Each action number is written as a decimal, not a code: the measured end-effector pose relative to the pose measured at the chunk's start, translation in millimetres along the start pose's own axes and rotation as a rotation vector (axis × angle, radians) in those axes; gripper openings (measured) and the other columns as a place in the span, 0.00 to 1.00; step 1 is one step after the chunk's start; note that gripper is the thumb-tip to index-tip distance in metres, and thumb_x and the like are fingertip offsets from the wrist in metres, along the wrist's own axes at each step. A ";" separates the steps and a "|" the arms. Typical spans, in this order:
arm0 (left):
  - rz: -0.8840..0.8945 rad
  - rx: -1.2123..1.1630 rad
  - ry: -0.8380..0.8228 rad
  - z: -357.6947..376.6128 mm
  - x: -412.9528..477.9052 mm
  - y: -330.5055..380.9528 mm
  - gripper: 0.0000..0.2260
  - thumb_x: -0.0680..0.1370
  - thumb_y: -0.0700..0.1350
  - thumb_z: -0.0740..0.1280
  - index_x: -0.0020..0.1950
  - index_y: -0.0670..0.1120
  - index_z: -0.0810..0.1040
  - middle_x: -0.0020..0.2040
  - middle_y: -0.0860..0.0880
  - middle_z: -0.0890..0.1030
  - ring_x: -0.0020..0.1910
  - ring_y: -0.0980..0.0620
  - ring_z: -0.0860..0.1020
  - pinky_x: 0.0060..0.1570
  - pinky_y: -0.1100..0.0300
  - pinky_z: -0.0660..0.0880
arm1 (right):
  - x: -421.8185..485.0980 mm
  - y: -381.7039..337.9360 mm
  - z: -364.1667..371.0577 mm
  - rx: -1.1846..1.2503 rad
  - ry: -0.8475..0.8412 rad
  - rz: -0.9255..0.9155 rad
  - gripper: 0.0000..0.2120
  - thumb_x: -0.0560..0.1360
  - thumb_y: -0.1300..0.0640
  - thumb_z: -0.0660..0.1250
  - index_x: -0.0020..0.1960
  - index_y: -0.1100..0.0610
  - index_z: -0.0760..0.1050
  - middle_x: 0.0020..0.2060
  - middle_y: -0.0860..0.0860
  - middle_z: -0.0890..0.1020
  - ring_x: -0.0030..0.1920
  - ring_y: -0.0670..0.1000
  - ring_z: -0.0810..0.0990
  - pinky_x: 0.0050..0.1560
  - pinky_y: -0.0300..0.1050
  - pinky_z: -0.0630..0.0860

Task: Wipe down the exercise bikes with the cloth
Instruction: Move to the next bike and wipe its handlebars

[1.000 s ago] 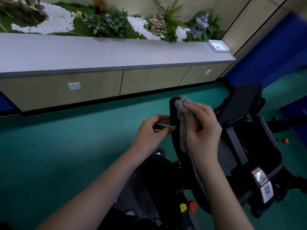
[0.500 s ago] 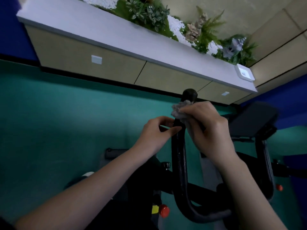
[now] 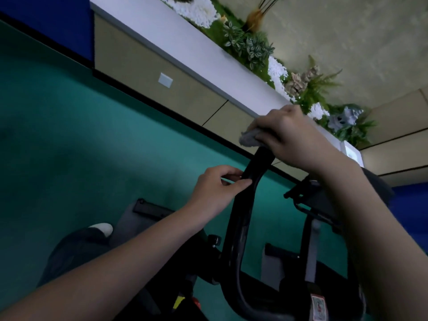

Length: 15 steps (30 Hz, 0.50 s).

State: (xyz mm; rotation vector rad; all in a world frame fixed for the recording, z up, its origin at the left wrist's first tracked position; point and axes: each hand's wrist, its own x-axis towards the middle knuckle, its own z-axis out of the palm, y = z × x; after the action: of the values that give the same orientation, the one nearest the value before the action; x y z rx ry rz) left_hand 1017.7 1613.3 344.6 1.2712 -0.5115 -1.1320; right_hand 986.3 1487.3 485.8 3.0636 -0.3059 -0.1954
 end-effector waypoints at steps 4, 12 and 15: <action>-0.020 -0.073 0.008 1.3 -1.7 -0.9 0.06 0.67 0.51 0.75 0.42 0.55 0.81 0.40 0.56 0.82 0.39 0.55 0.80 0.49 0.56 0.76 | 10.0 -8.2 5.3 0.020 -0.291 -0.026 0.09 0.76 0.61 0.64 0.52 0.54 0.81 0.45 0.50 0.85 0.47 0.53 0.81 0.47 0.44 0.73; -0.049 -0.150 -0.010 0.0 -7.6 -1.5 0.04 0.72 0.46 0.73 0.43 0.54 0.80 0.39 0.56 0.81 0.38 0.57 0.78 0.46 0.60 0.74 | 26.8 -17.2 2.5 -0.203 -0.372 0.044 0.08 0.76 0.58 0.62 0.51 0.57 0.79 0.37 0.53 0.78 0.43 0.57 0.76 0.40 0.45 0.66; -0.063 -0.144 -0.017 -1.6 -7.4 -3.4 0.04 0.72 0.46 0.73 0.44 0.53 0.81 0.38 0.56 0.80 0.37 0.57 0.76 0.45 0.60 0.72 | 28.5 -27.1 5.4 -0.279 -0.457 0.035 0.09 0.75 0.57 0.63 0.51 0.57 0.79 0.44 0.56 0.82 0.47 0.59 0.78 0.45 0.47 0.71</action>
State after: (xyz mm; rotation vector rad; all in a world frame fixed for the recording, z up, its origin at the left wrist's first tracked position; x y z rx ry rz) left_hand 1014.7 1620.9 343.0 1.1603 -0.3972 -1.2115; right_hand 1018.5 1507.9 475.1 2.7041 -0.3189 -0.8601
